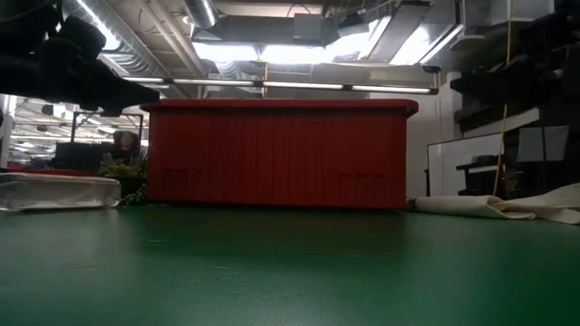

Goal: Fold Laundry from Bin
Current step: Return to Home Position

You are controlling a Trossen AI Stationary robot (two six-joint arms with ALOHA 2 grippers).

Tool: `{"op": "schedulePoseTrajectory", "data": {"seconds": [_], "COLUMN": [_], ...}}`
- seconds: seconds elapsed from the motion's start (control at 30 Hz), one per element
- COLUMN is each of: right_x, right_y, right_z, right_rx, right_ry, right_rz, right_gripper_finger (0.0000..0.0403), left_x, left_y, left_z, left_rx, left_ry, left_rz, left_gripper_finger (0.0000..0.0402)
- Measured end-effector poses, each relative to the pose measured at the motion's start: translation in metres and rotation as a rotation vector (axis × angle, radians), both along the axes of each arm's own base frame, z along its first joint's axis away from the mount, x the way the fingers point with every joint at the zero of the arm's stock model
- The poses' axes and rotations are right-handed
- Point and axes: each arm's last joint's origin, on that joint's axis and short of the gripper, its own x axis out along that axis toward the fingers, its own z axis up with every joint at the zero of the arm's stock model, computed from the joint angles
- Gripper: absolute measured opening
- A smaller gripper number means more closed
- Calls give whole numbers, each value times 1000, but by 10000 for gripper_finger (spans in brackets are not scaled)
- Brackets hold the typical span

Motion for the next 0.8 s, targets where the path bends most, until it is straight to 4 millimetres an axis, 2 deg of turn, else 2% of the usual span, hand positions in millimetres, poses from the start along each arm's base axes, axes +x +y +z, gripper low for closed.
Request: {"op": "schedulePoseTrajectory", "data": {"seconds": [0.37,0.8], "right_x": [0,0], "right_y": [0,0], "right_z": [-1,-2], "right_rx": [3,4], "right_ry": [14,19], "right_rz": [1,1], "right_gripper_finger": [44,44], "left_x": [-6,-6], "left_y": [-1,-1], "left_z": [11,10], "left_rx": [13,13], "left_ry": [-130,-124], "left_rz": [0,0], "left_gripper_finger": [2,2]}}
